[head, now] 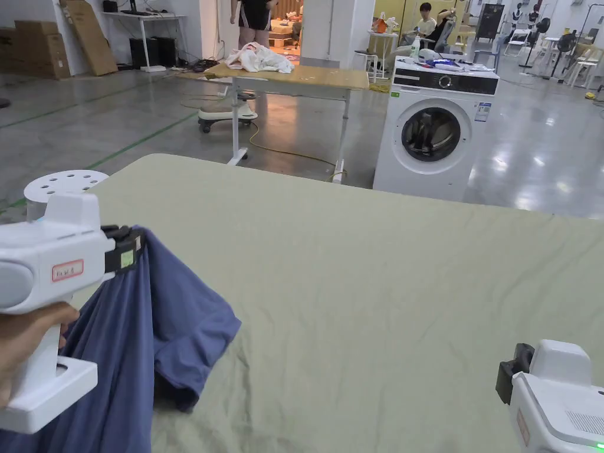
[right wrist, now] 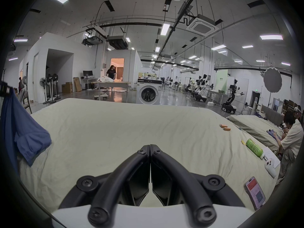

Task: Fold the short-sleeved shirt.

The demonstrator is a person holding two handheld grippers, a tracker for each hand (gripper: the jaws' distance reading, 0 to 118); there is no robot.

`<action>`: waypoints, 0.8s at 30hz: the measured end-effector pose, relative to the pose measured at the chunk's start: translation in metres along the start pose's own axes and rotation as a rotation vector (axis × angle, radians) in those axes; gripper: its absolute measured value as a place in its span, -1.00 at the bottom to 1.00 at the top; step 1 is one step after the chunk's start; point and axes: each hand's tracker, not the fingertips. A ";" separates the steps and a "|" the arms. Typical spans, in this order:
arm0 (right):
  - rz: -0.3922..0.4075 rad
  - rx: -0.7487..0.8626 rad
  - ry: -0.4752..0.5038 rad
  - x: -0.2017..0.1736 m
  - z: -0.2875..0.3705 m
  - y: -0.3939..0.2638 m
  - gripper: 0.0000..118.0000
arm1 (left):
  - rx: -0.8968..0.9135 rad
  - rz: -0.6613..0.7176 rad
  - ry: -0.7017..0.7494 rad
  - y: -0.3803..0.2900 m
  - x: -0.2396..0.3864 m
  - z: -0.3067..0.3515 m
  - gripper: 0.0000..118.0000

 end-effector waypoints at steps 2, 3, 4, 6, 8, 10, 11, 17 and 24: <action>-0.006 0.009 -0.006 0.006 0.003 0.003 -1.00 | 0.037 -0.030 -0.033 0.016 0.020 0.000 -1.00; -0.009 0.013 -0.011 0.009 0.004 0.004 -1.00 | 0.057 -0.029 -0.052 0.027 0.028 -0.001 -1.00; -0.013 0.017 -0.015 0.012 0.006 0.005 -1.00 | 0.071 -0.033 -0.072 0.036 0.035 -0.002 -1.00; -0.023 0.026 -0.025 0.020 0.010 0.007 -1.00 | 0.103 -0.054 -0.113 0.056 0.055 -0.007 -1.00; -0.032 0.034 -0.034 0.027 0.014 0.009 -1.00 | 0.126 -0.084 -0.148 0.073 0.074 -0.013 -1.00; -0.042 0.042 -0.048 0.035 0.018 0.012 -1.00 | 0.140 -0.104 -0.188 0.087 0.094 -0.020 -1.00; -0.048 0.045 -0.055 0.040 0.020 0.013 -1.00 | 0.145 -0.111 -0.216 0.093 0.106 -0.025 -1.00; -0.063 0.060 -0.101 0.065 0.028 0.014 -1.00 | 0.137 -0.135 -0.407 0.102 0.181 -0.057 -1.00; -0.080 0.047 -0.156 0.094 0.039 0.006 -1.00 | 0.028 -0.175 -0.613 0.054 0.263 -0.099 -1.00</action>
